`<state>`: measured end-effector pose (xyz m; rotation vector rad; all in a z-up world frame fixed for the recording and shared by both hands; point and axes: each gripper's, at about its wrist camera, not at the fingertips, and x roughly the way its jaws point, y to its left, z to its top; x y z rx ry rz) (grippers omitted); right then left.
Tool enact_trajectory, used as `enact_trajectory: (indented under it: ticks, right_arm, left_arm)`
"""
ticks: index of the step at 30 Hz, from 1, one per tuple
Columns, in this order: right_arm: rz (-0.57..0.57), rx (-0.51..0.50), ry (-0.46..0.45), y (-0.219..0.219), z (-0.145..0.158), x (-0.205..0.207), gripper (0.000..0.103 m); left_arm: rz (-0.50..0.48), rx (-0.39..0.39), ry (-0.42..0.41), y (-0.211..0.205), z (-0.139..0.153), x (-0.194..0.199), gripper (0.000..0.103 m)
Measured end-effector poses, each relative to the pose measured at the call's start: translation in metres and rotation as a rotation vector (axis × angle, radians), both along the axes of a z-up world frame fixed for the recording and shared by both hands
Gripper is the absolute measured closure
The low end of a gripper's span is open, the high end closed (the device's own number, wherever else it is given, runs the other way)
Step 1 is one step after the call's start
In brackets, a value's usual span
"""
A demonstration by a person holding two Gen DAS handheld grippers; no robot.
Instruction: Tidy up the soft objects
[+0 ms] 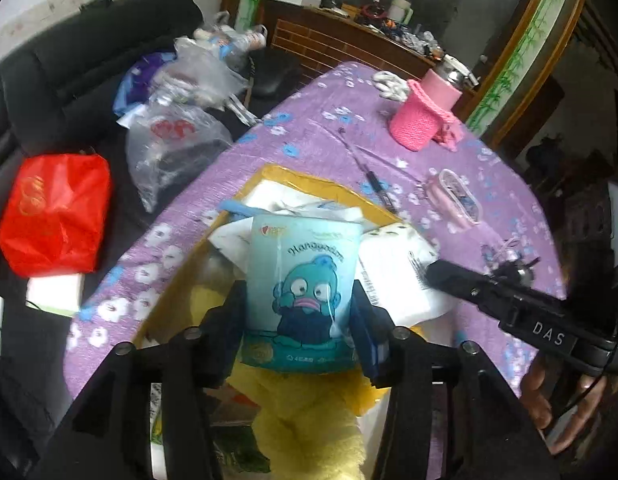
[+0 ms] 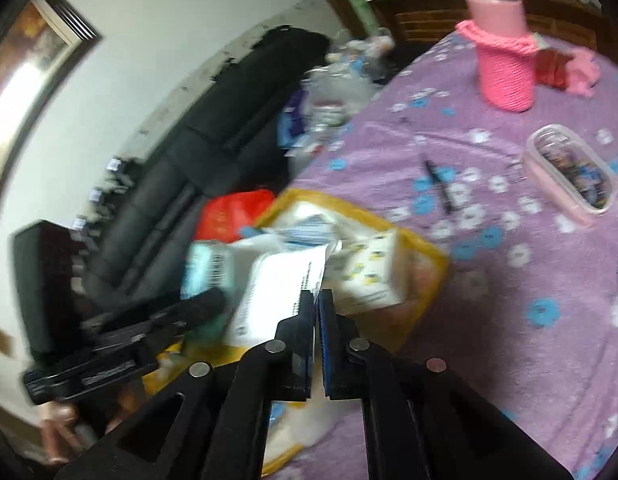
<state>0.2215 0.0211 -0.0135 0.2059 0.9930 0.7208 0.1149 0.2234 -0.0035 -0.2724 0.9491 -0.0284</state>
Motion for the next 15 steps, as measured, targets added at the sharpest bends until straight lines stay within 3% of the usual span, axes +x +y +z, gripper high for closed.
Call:
enact_trajectory:
  ticks: [2,4,5,8,15]
  right_arm:
    - [-0.032,-0.045,-0.031,0.002,0.004,0.001,0.086]
    - [-0.039,-0.025,-0.039,0.002,0.007,0.000,0.054]
    - [-0.048,-0.003,-0.049,-0.002,0.010,-0.002,0.049]
    - [-0.064,-0.016,-0.104,-0.005,0.016,-0.011,0.047]
    - [-0.089,-0.073,-0.172,-0.016,0.034,-0.040,0.039]
  left_arm:
    - [-0.020,0.037,-0.030,-0.005,0.003,-0.005,0.049]
    - [-0.030,0.018,-0.035,-0.006,0.006,-0.007,0.043]
    - [-0.031,0.009,-0.041,-0.005,0.007,-0.007,0.043]
    - [-0.028,0.011,-0.063,-0.007,0.014,-0.008,0.037]
    - [-0.045,0.046,-0.112,-0.021,0.025,-0.012,0.037]
